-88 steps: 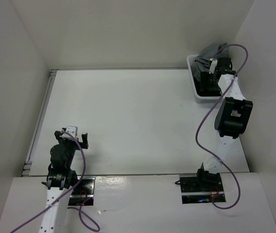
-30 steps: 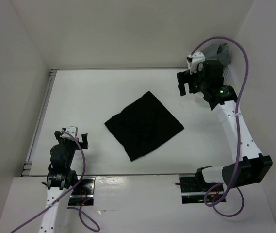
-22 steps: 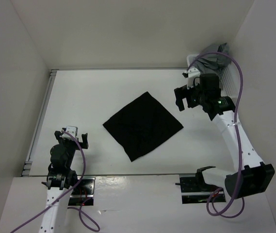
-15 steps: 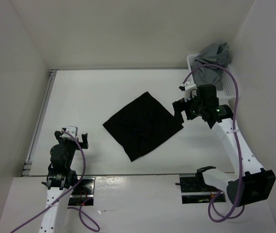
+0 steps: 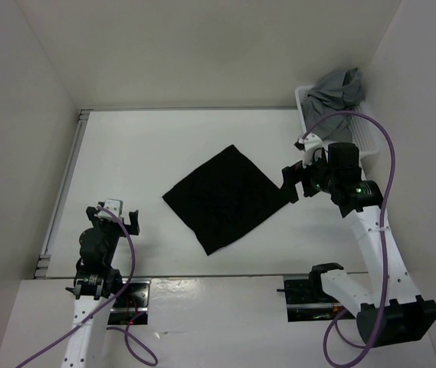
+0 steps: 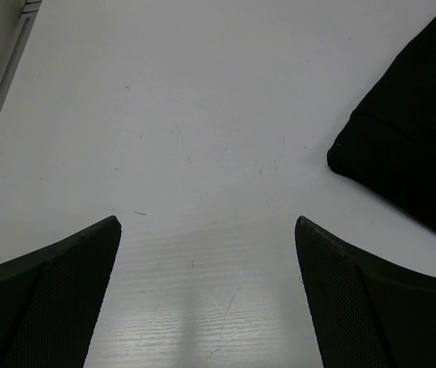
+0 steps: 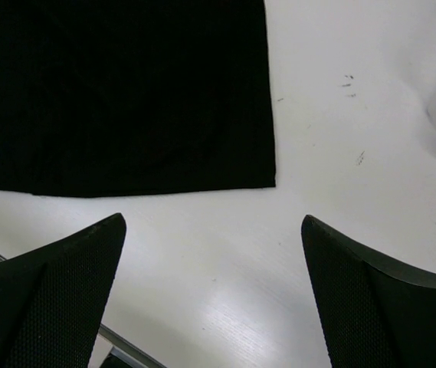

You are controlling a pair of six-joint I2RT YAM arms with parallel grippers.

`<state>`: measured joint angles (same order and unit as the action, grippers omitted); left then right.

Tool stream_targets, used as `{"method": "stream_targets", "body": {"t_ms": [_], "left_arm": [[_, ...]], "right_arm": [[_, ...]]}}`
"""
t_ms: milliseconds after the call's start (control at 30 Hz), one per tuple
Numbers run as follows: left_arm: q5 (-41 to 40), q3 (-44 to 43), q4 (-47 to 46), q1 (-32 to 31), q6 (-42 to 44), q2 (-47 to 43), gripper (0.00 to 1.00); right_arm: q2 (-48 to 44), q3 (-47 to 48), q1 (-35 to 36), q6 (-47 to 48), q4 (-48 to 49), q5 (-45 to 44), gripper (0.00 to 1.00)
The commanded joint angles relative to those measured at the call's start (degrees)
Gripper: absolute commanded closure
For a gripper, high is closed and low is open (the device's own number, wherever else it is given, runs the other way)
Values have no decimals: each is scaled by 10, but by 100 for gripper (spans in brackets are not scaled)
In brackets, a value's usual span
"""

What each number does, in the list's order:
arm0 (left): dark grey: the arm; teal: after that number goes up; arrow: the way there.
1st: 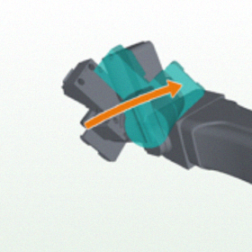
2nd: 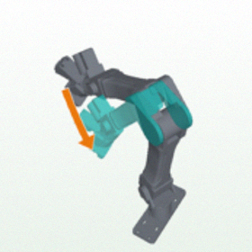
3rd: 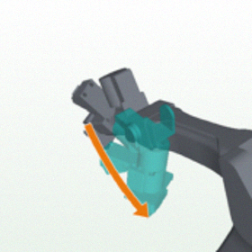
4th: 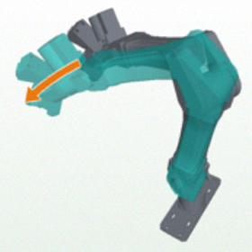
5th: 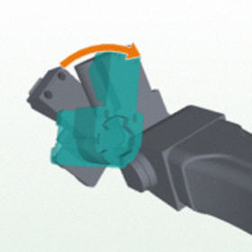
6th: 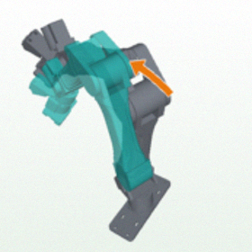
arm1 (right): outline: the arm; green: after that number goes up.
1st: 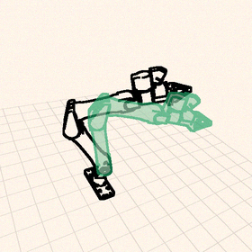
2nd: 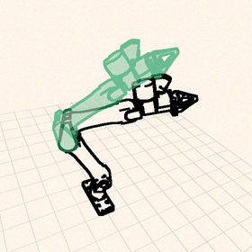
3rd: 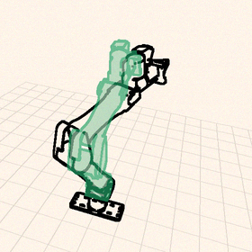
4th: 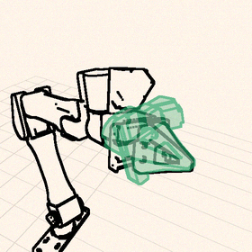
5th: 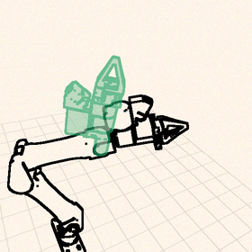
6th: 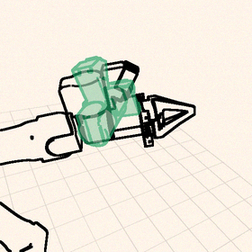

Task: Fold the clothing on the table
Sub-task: Move the skirt to the center of the board, then flatten the skirt out

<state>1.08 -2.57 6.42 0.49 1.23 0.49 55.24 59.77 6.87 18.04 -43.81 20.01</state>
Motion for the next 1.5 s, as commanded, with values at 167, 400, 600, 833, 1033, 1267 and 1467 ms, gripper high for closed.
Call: {"method": "stream_targets", "body": {"t_ms": [167,400,600,833,1033,1267,1467], "left_arm": [[-5,24,-14,-2,-5,-70,0],[14,4,-28,-2,22,-70,0],[-45,-184,-48,-2,56,-1,0],[-73,-819,412,-2,100,562,0],[60,-842,521,26,64,634,0],[238,-678,419,36,90,546,0],[238,-568,304,-7,90,566,9]], "right_arm": [[10,-11,-93,-13,10,9,1],[10,-11,-126,-18,15,9,1],[10,-17,-126,-18,15,4,1],[10,-17,-126,-18,15,9,1],[-14,-17,-131,-18,21,9,1],[7,-22,-131,-23,21,4,1],[39,-22,-159,-23,21,-2,1]]}}
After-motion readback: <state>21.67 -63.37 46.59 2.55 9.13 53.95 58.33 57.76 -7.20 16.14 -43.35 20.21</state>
